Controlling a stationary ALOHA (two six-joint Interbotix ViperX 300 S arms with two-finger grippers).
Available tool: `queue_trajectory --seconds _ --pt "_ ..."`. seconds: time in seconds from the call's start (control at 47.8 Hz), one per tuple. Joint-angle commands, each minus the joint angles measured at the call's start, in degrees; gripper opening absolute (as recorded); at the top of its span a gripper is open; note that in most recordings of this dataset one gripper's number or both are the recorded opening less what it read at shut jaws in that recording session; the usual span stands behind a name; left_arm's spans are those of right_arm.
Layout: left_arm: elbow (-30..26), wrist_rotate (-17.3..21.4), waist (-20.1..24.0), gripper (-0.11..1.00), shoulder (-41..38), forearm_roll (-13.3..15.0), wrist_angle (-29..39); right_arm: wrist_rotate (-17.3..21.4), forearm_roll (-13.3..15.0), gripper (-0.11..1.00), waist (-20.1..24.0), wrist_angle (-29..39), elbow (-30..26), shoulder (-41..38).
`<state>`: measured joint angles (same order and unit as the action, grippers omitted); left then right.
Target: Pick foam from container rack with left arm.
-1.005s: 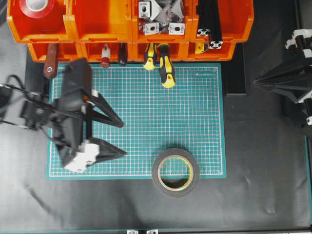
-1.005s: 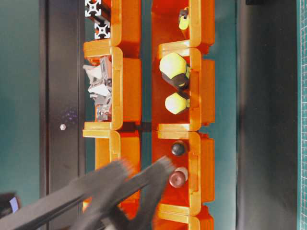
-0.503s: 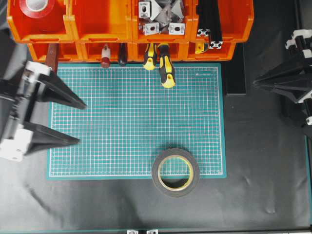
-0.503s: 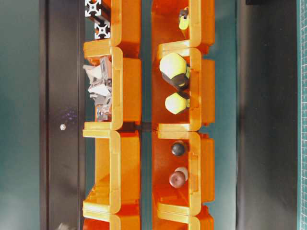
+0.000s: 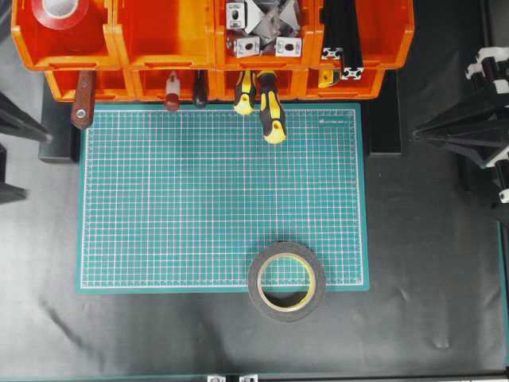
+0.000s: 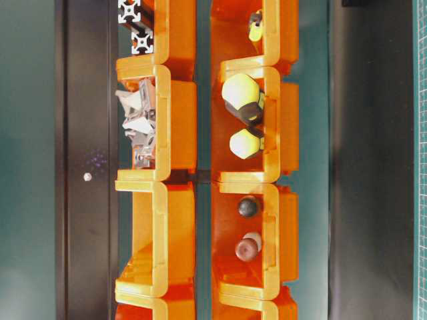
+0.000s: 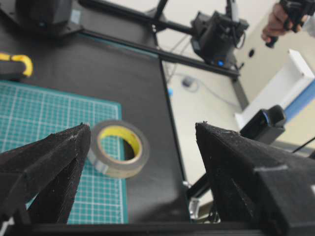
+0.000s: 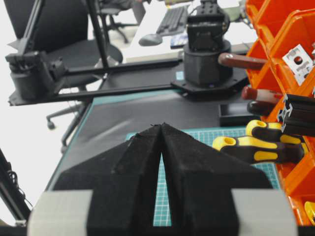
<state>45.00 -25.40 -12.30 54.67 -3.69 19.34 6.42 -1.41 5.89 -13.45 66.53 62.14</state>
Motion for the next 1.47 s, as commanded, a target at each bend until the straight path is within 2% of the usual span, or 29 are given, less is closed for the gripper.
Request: queue_trajectory --seconds 0.0,0.503,0.628,0.754,0.942,1.445 --pt "-0.18 0.26 0.44 0.83 0.79 -0.18 0.26 -0.09 -0.09 0.0 -0.09 -0.18 -1.32 -0.35" --pt "0.35 1.32 1.85 0.83 -0.7 -0.26 0.0 -0.09 -0.09 0.0 -0.09 -0.26 -1.32 -0.35" --pt "0.35 5.71 2.9 0.83 -0.7 -0.35 -0.09 -0.09 -0.09 0.0 -0.09 -0.26 -1.32 -0.35" --pt "0.44 11.78 4.13 0.83 -0.7 -0.26 -0.09 -0.09 -0.09 0.0 -0.09 -0.26 -1.32 -0.35" --pt "0.44 16.35 5.01 0.83 0.0 -0.26 0.44 -0.09 -0.09 0.0 -0.18 -0.18 -1.32 -0.35" --pt "3.34 16.44 5.19 0.83 6.33 -0.26 1.85 -0.09 -0.09 0.0 -0.62 -0.18 -1.23 -0.18"
